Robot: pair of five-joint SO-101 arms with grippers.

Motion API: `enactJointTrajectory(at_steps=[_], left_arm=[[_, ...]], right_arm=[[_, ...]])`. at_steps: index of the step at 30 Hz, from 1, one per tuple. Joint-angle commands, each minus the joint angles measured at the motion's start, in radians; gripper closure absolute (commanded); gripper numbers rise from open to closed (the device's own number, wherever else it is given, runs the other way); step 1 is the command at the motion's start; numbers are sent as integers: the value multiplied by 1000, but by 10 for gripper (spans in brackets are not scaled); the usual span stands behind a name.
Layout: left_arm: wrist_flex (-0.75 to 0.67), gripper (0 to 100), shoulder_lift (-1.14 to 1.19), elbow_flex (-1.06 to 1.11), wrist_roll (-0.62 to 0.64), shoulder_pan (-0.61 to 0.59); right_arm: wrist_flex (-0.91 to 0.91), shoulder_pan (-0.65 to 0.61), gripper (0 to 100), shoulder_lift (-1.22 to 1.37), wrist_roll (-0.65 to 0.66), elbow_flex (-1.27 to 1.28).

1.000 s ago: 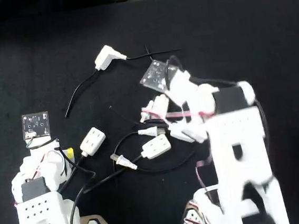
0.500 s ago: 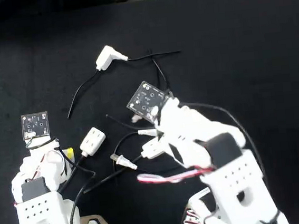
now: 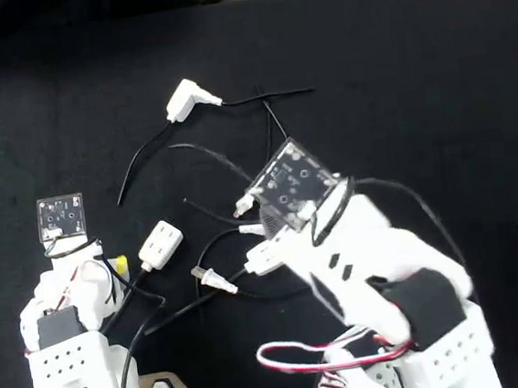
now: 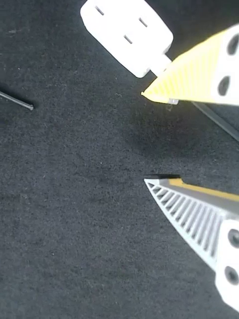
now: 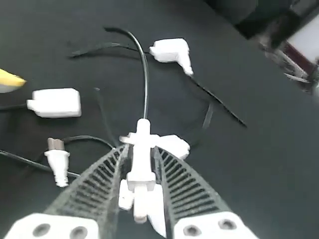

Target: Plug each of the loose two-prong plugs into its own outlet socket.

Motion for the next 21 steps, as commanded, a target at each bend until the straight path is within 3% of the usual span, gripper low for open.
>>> enactJointTrajectory(at_steps=[1,9,14,21], left_arm=[[0,758,-12,-110,14,10],[2,758,-12,-239,221,159],[3,758,-12,-297,311,240],[8,758,-12,-326,318,374]], right_arm=[[-14,-147,986,-8,-95,5],[-117,-425,986,-1,-245,30],[-199,-448,986,-1,-256,127],[-288,-448,985,-1,-250,255]])
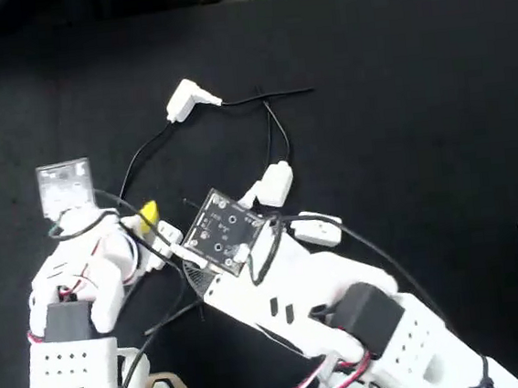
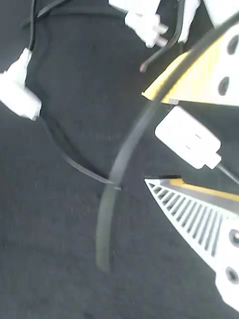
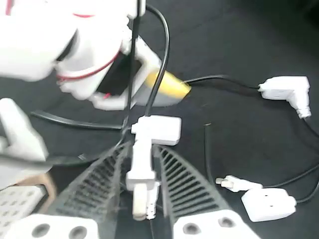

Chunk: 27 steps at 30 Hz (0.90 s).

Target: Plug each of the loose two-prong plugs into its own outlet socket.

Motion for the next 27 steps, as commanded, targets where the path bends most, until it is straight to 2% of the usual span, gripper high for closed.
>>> enactJointTrajectory(at_steps=[1,10,15,22,27], left_arm=[[8,758,-12,-67,11,81],[8,758,-12,-68,5,151],[8,758,-26,-68,5,151],[9,758,-193,-15,5,197],[9,758,-327,85,3,130]], right_arm=[[-41,-12,985,-2,-2,30],[-35,-3,985,-1,-2,68],[-95,71,985,-1,-2,154],[-110,83,985,-1,0,171],[-74,118,985,16,-2,165]])
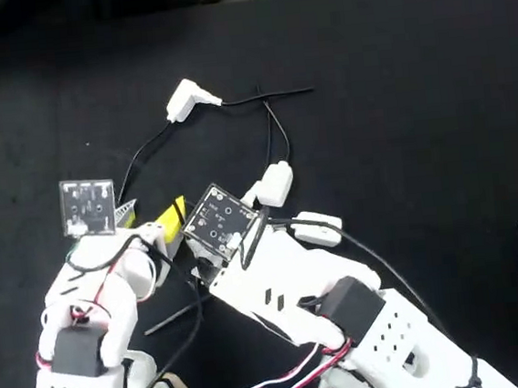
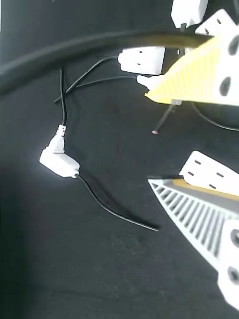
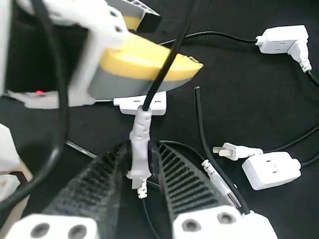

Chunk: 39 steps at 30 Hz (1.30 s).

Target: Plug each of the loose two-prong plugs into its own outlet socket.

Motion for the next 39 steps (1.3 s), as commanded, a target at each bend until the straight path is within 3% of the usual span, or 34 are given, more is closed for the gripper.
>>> enactJointTrajectory(at_steps=[1,6,15,26,29,34,39], left_arm=[[9,758,-114,58,3,-74],[9,758,-213,142,3,-170],[9,758,-269,213,-51,-249],[11,758,-269,222,-51,-259],[11,758,-269,232,-52,-259],[11,758,-269,234,-52,-259],[11,758,-269,234,-52,-259]], right_arm=[[23,64,985,28,0,-15],[28,144,985,173,5,-21],[28,147,985,513,35,-61],[32,146,983,877,35,-176],[92,144,982,947,35,-232],[232,144,894,1038,35,-329],[253,144,893,1081,31,-354]])
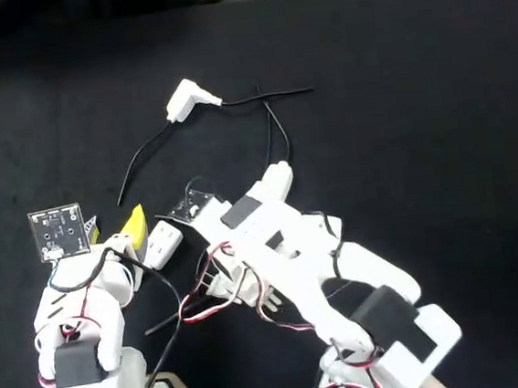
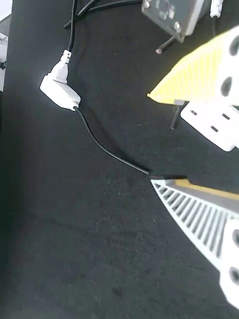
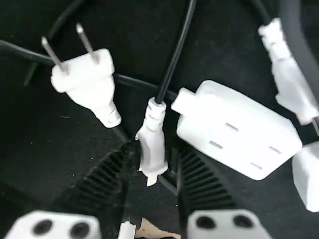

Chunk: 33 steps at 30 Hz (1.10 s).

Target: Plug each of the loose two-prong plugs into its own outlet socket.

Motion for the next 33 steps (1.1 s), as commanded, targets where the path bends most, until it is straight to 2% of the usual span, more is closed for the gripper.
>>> enactJointTrajectory(at_steps=[1,6,10,15,23,28,33], left_arm=[[5,758,-6,-7,-12,-8],[5,758,-6,-7,-12,-10],[5,758,-6,-7,-12,-10],[5,758,-6,-7,-12,-12],[3,758,-6,-16,-8,-47],[3,758,-8,-18,-6,-47],[2,758,-9,-24,-5,-39]], right_arm=[[21,6,893,19,2,-51],[26,6,903,22,2,-48],[20,5,988,22,8,-50],[86,5,987,-31,8,-82],[207,6,987,-397,0,-196],[195,6,987,-619,-52,-202],[101,5,987,-739,-115,-136]])
